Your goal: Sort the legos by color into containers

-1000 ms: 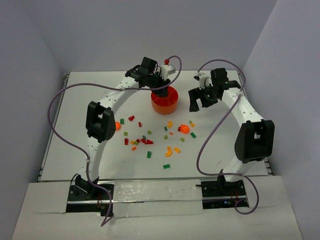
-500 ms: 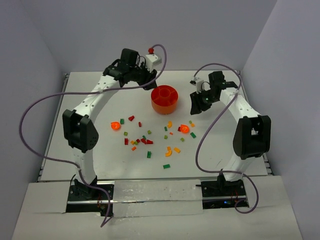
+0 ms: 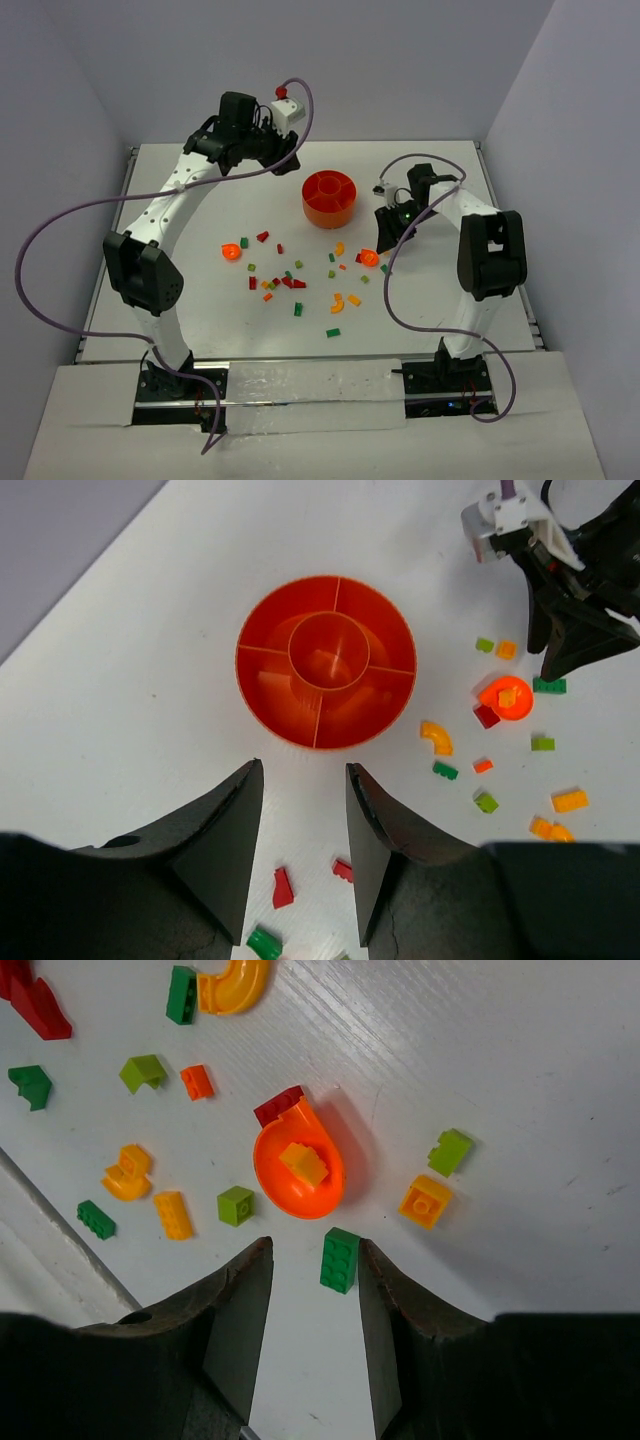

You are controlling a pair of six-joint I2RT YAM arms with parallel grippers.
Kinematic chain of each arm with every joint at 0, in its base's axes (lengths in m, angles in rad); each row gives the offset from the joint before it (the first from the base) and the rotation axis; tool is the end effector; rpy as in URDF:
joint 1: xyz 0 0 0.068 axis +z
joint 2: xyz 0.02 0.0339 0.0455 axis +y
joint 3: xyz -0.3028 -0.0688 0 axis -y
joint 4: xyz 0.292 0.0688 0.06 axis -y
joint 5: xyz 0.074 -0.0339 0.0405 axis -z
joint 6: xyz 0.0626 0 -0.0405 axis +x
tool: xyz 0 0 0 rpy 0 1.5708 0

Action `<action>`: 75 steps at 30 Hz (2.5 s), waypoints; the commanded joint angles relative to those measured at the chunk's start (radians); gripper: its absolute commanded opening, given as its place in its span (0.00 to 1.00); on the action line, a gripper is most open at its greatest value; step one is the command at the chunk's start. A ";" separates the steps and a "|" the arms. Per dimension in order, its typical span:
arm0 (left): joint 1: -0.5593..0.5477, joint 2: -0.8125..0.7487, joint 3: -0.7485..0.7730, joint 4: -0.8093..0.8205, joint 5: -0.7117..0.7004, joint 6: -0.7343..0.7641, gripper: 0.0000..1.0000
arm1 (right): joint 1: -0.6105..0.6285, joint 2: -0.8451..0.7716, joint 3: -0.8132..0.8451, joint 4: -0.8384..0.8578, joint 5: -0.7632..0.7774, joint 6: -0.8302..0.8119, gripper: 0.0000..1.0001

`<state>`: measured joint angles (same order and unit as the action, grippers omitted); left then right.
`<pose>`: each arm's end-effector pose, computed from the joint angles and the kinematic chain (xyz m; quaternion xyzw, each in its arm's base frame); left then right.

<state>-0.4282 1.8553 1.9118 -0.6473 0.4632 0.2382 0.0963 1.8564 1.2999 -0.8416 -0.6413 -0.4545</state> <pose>0.4442 -0.2335 0.4081 0.3830 0.7762 -0.2451 0.4368 0.4008 0.0763 0.1784 -0.2833 0.9025 0.2944 0.1365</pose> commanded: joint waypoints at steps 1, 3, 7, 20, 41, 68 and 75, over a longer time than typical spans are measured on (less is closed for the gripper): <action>0.005 -0.051 -0.017 -0.002 -0.043 -0.008 0.48 | 0.013 0.029 -0.004 0.031 -0.030 -0.003 0.47; 0.006 -0.052 -0.017 -0.006 -0.046 -0.006 0.48 | 0.015 0.039 -0.006 0.037 -0.030 0.001 0.47; 0.008 -0.056 -0.019 -0.010 -0.054 0.001 0.48 | 0.021 0.066 -0.010 0.054 -0.029 0.011 0.47; 0.011 -0.061 -0.016 -0.025 -0.061 0.014 0.48 | 0.036 0.137 0.015 0.088 -0.028 0.032 0.43; 0.029 -0.070 -0.061 -0.024 -0.045 0.030 0.49 | 0.047 0.008 -0.006 0.114 0.041 0.056 0.00; 0.055 -0.181 -0.205 0.089 -0.170 -0.103 0.82 | 0.570 -0.383 -0.649 1.226 1.281 -0.247 0.00; 0.055 -0.179 -0.208 0.098 -0.197 -0.111 0.83 | 0.640 -0.389 -0.770 1.480 1.344 -0.468 0.00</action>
<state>-0.3767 1.7222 1.6963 -0.5944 0.2921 0.1497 0.7067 1.4990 0.5911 0.4085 0.6246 -0.7718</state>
